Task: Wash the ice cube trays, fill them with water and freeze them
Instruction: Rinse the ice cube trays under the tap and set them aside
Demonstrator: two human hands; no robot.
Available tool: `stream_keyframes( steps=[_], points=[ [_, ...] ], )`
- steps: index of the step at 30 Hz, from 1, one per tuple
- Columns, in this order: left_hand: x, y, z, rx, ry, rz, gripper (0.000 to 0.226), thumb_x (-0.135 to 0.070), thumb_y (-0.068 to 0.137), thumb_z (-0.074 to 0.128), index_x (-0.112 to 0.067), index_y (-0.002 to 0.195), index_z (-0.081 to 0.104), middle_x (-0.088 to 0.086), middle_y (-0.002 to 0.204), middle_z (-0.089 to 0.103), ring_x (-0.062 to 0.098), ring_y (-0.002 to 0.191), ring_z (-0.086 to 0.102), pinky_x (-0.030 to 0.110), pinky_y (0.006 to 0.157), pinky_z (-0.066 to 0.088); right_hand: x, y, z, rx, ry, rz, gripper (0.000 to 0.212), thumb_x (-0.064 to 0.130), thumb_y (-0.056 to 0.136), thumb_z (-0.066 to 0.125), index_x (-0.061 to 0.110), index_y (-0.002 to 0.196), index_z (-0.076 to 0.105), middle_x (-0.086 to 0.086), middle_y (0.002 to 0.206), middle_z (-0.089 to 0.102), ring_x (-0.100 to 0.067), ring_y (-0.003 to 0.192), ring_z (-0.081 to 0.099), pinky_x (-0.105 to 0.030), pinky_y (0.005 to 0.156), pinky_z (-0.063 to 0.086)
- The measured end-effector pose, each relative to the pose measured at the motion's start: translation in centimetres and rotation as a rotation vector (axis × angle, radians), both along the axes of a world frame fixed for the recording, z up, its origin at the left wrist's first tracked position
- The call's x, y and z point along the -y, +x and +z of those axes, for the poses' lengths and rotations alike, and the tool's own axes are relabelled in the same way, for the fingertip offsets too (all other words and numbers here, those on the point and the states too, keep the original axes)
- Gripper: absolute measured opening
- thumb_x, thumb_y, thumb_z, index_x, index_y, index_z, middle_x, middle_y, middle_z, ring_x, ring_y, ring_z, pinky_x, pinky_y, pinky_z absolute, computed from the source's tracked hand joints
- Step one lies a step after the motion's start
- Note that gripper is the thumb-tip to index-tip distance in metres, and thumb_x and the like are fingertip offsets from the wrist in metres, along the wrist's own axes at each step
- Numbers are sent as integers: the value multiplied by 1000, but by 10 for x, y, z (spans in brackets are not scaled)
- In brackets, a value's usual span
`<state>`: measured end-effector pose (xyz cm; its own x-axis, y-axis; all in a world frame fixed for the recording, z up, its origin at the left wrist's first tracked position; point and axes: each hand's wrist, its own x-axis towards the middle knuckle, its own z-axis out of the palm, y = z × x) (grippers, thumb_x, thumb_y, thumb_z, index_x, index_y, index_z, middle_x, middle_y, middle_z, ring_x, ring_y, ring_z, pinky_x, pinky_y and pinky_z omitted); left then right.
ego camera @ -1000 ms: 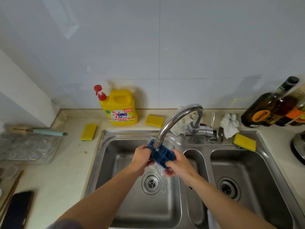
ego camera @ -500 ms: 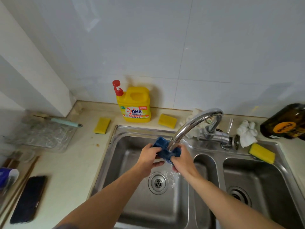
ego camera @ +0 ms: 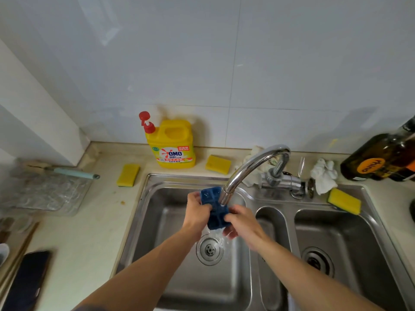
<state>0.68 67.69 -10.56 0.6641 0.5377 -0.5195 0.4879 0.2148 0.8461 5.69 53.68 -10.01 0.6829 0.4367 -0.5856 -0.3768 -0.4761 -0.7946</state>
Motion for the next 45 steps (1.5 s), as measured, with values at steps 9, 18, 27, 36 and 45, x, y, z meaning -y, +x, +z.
stream_keyframes(
  steps=[9, 18, 27, 36, 45],
  points=[
    [16, -6, -2, -21, -20, -42, 19, -10, 94, 52, -18, 108, 61, 7, 99, 72, 18, 87, 71, 25, 61, 57, -7, -10, 4, 164, -117, 93, 12, 12, 91, 49, 14, 97, 59, -8, 66, 66, -14, 46, 59, -26, 43, 44],
    [3, -7, 3, -25, 43, -57, 28, 0, 90, 45, -15, 107, 61, 10, 101, 71, 24, 93, 69, 35, 81, 58, -8, -5, 9, 32, 37, 35, 19, 19, 93, 64, 27, 110, 60, -7, 100, 73, -20, 78, 76, -27, 60, 59],
    [9, -8, 13, 90, -43, -270, 25, -7, 91, 62, -25, 107, 69, 2, 96, 76, 16, 90, 73, 23, 72, 57, -13, 6, 13, 193, 3, -10, 22, 20, 88, 62, 40, 95, 67, 9, 88, 75, -7, 83, 72, -33, 73, 60],
    [15, -11, 13, 82, -287, -223, 53, 1, 70, 50, -12, 120, 63, 17, 108, 71, 33, 93, 73, 41, 73, 61, -6, 14, 9, 119, -25, -186, 29, 11, 88, 65, 23, 113, 56, -5, 108, 70, -23, 97, 70, -52, 82, 62],
    [-7, -12, 5, -21, -22, -206, 46, 13, 85, 48, -22, 104, 71, 0, 89, 74, 15, 84, 71, 22, 62, 56, -3, 16, 11, -77, 18, -211, 17, 15, 99, 64, 9, 112, 55, -19, 103, 71, -31, 78, 77, -44, 70, 65]
  ],
)
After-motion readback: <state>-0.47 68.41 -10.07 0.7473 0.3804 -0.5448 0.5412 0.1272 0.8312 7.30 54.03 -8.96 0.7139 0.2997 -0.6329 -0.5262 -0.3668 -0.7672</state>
